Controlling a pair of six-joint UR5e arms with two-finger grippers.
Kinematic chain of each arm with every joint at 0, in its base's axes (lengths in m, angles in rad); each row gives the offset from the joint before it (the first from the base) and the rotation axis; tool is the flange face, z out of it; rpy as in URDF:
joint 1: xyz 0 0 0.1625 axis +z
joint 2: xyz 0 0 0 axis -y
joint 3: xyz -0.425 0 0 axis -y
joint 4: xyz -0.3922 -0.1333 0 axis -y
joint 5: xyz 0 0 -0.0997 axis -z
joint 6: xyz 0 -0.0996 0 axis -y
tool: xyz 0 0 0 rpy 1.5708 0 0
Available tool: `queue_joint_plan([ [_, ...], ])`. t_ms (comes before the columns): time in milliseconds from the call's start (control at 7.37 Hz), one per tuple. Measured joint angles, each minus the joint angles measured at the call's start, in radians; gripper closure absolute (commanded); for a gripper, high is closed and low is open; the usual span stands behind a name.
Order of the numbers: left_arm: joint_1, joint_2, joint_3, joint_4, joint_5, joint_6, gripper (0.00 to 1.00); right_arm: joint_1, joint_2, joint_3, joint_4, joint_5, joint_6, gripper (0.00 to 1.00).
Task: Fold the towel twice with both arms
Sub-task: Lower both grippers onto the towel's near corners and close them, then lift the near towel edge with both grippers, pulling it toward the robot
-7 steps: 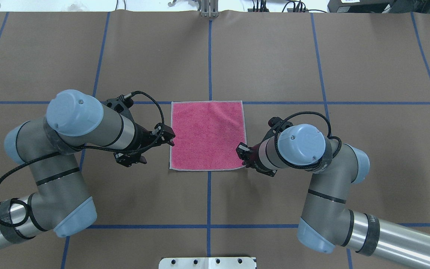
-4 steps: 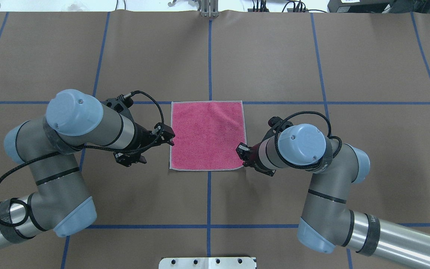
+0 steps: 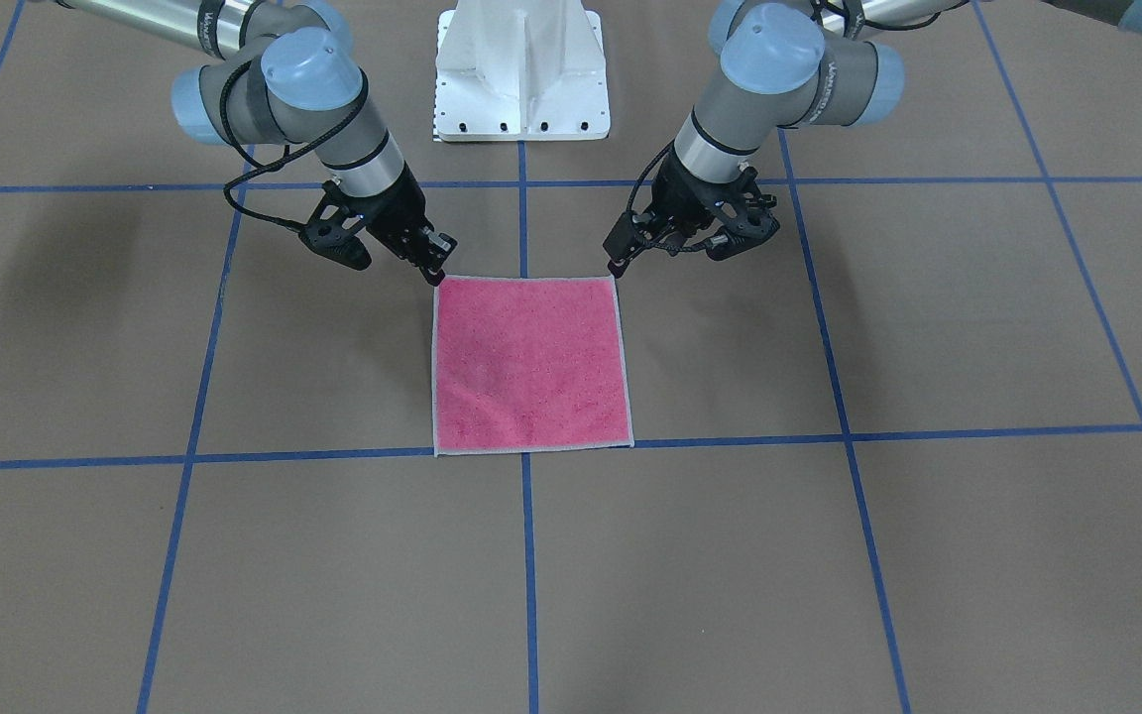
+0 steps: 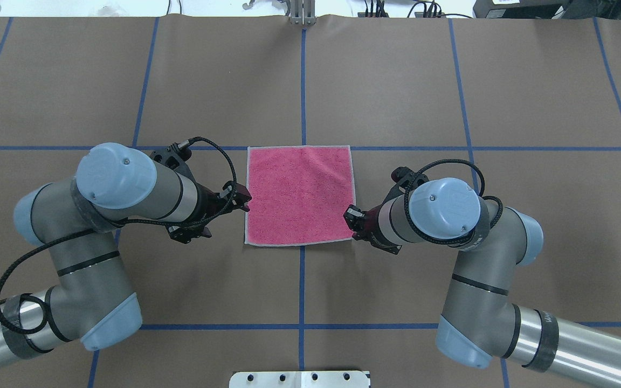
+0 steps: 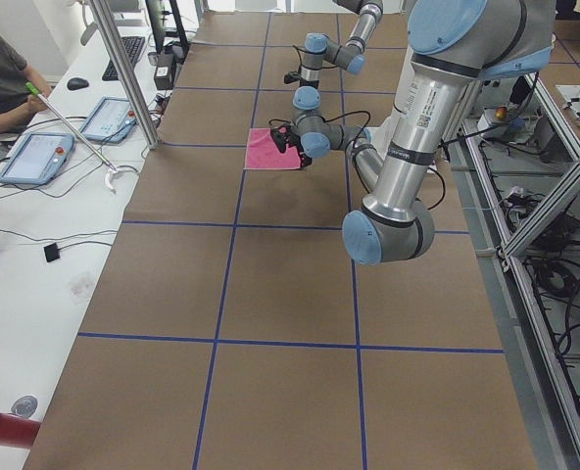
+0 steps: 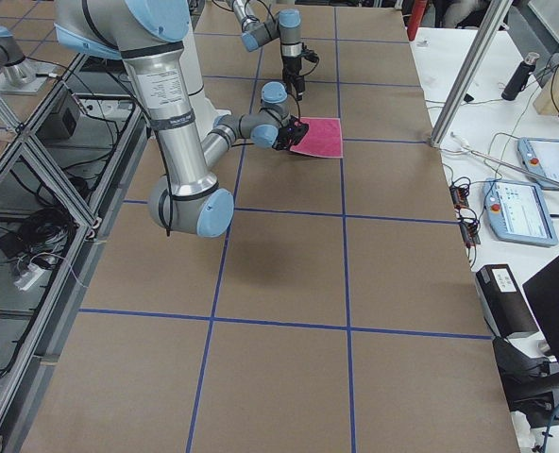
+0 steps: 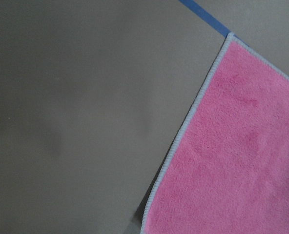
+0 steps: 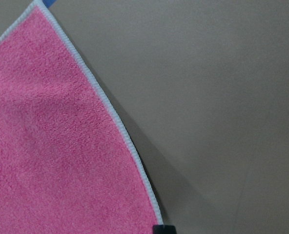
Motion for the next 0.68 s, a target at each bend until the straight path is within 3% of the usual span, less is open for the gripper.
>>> queue_joint_plan([
  [272,0.047,-0.011,0.036,0.0,0.056,-0.004,0.6,0.0,-0.007,0.008,-0.001,0.001,-0.001,1.0],
  [679,0.071,-0.042,0.075,0.0,0.07,-0.004,0.74,-0.001,-0.007,0.014,-0.002,0.001,0.0,1.0],
])
